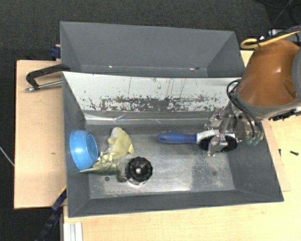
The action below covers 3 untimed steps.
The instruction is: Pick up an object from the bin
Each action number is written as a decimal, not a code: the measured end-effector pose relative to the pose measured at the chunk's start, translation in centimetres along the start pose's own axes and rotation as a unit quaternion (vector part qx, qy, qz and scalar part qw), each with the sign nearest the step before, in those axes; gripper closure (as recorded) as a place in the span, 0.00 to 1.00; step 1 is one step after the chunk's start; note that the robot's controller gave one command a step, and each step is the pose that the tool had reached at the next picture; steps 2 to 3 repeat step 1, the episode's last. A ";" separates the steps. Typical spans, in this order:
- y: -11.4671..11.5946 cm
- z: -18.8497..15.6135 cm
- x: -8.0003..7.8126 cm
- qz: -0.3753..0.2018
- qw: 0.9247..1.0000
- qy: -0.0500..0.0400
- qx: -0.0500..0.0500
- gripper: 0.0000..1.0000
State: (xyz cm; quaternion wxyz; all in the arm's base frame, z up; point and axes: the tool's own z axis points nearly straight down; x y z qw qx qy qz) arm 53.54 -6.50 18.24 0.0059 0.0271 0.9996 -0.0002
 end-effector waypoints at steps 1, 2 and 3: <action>0.8 -7.9 -1.9 -0.012 1.000 -0.001 0.000 1.00; 0.8 -7.9 -1.9 -0.012 1.000 -0.001 0.000 1.00; 0.8 -7.9 -1.9 -0.012 1.000 -0.001 0.000 1.00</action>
Offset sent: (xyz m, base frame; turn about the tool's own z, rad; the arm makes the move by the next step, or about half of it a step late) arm 0.0156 0.0061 0.0742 -0.0221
